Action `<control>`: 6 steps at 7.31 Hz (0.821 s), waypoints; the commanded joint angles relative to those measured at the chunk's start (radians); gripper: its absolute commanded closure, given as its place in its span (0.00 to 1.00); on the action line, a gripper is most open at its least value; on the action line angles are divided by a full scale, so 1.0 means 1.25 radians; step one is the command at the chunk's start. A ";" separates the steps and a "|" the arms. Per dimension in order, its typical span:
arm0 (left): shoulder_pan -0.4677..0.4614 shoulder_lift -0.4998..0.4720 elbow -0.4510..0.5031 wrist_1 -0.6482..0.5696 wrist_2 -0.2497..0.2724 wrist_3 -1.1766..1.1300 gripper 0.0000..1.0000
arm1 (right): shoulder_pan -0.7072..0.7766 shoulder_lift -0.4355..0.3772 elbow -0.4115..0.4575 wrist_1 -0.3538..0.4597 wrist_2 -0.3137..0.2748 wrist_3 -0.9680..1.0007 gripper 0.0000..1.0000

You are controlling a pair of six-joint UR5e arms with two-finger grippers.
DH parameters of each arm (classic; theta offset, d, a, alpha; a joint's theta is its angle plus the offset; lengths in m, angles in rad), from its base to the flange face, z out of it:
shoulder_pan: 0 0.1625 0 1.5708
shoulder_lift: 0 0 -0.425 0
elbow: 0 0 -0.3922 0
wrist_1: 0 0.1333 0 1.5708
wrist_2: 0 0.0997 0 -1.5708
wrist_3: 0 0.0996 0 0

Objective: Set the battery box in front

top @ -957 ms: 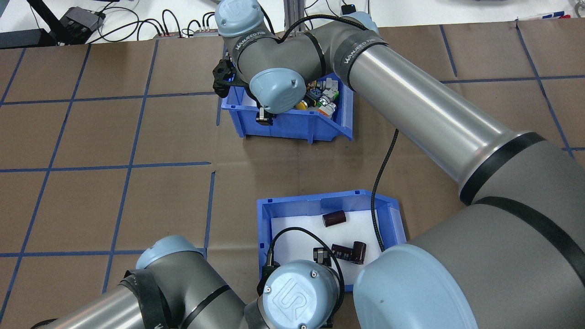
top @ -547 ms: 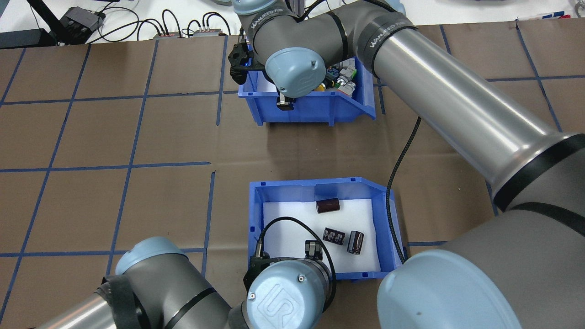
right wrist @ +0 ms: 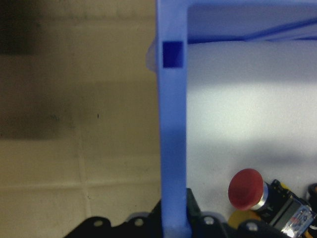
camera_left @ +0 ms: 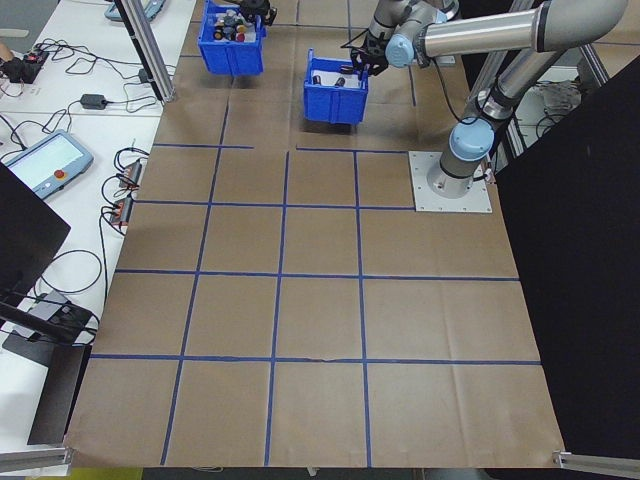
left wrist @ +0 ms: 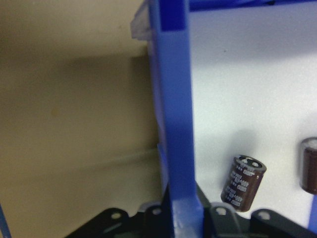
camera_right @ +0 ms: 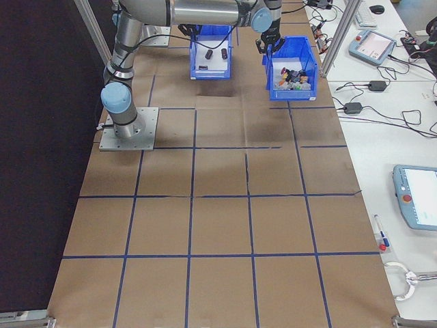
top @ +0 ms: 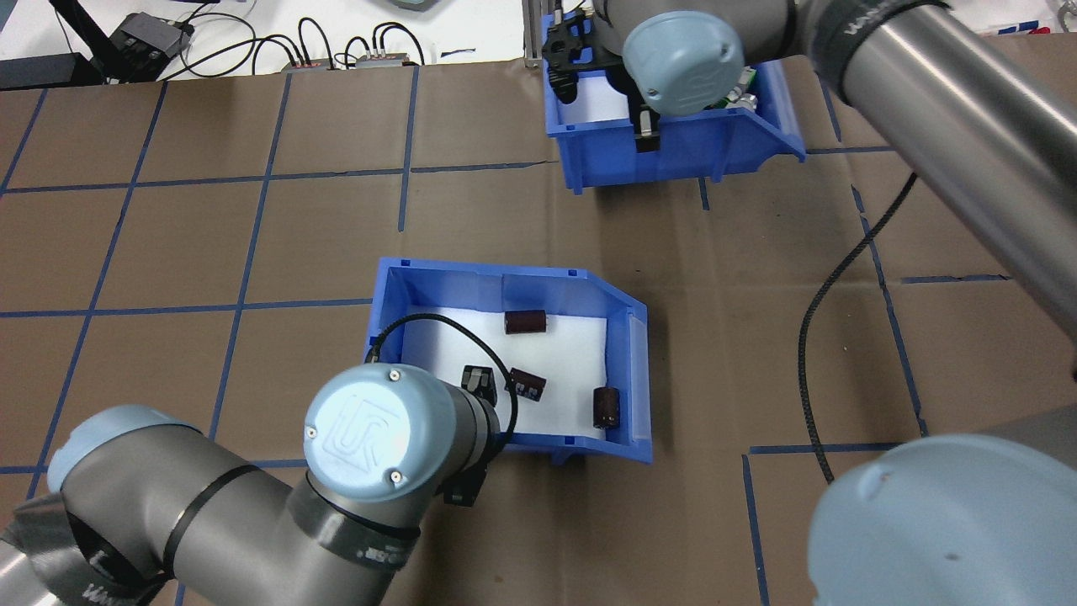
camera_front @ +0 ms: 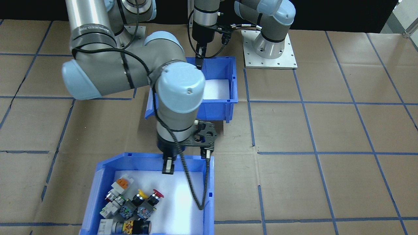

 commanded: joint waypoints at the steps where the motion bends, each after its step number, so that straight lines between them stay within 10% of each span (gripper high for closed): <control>1: 0.165 -0.048 0.054 -0.006 -0.060 0.137 1.00 | -0.150 -0.125 0.151 -0.017 0.056 -0.166 1.00; 6: 0.164 -0.422 0.456 -0.005 -0.157 0.125 1.00 | -0.368 -0.298 0.429 -0.149 0.092 -0.439 1.00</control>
